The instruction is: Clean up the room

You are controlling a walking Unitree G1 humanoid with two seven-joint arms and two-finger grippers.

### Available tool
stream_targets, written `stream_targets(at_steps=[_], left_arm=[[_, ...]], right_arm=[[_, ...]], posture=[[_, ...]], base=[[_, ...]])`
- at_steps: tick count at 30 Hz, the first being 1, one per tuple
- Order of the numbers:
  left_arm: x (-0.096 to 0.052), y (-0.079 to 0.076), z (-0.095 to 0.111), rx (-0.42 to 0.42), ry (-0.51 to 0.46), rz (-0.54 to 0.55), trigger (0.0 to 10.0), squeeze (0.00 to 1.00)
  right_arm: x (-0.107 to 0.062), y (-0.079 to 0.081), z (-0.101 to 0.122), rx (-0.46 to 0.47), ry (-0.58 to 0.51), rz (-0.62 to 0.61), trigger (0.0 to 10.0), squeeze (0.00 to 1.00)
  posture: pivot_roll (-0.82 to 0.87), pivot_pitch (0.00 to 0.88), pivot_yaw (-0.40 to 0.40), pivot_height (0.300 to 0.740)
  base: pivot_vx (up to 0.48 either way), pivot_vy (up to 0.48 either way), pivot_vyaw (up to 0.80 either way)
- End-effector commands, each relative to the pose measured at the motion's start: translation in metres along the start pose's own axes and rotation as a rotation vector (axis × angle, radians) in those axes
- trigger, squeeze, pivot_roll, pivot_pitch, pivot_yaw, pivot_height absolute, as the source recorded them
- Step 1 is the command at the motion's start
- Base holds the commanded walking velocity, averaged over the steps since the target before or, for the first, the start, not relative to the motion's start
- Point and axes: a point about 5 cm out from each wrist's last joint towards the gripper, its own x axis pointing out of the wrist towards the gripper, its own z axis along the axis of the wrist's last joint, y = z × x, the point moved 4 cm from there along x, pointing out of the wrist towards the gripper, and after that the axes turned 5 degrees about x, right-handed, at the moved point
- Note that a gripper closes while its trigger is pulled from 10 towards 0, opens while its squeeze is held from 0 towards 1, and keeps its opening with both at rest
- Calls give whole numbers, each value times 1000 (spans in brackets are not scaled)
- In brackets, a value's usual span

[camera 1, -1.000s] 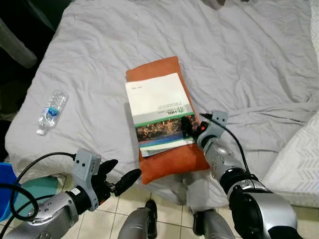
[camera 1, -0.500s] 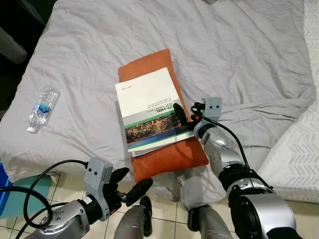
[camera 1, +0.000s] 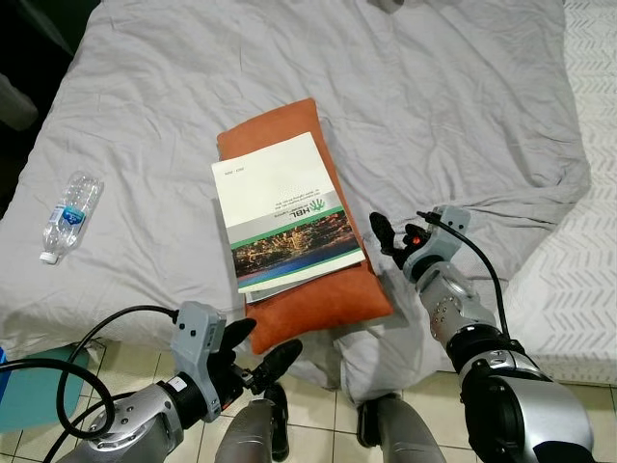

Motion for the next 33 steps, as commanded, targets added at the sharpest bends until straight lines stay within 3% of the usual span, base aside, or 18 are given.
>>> stream_targets(at_steps=[1, 14, 18, 19, 20, 21, 22, 33], left_arm=[[-3, 2, -10, -15, 32, 14, 10000, 0], [0, 3, -7, -6, 15, 17, 10000, 0], [1, 1, -7, -2, 13, 13, 10000, 0], [2, 1, -7, -2, 12, 12, 10000, 0], [2, 1, -7, -2, 12, 11, 10000, 0], [2, 1, -7, -2, 12, 11, 10000, 0], [3, 0, -8, -1, 11, 11, 10000, 0], [6, -1, -10, 5, 7, 17, 10000, 0]], right_arm=[[-5, -3, -21, -1, 79, 0, 10000, 0], [-1, 13, -24, 3, 111, 91, 10000, 0], [-2, 22, -40, -2, 174, 132, 10000, 0], [-2, 24, -43, -7, 188, 138, 9255, 0], [-3, 25, -47, -16, 204, 139, 6549, 0], [-3, 25, -47, -16, 204, 139, 6549, 0], [-4, 26, -52, -20, 222, 144, 0, 0], [-1, 33, -51, -31, 223, 156, 0, 0]], posture=[[212, 358, 66, 740], [207, 353, 59, 740], [205, 363, 57, 740], [205, 363, 57, 740], [204, 362, 53, 740], [204, 362, 53, 740], [205, 362, 50, 740], [209, 334, 29, 740]], base=[[0, 0, 0], [0, 0, 0], [0, 0, 0], [0, 0, 0], [0, 0, 0], [0, 0, 0], [0, 0, 0], [0, 0, 0]])
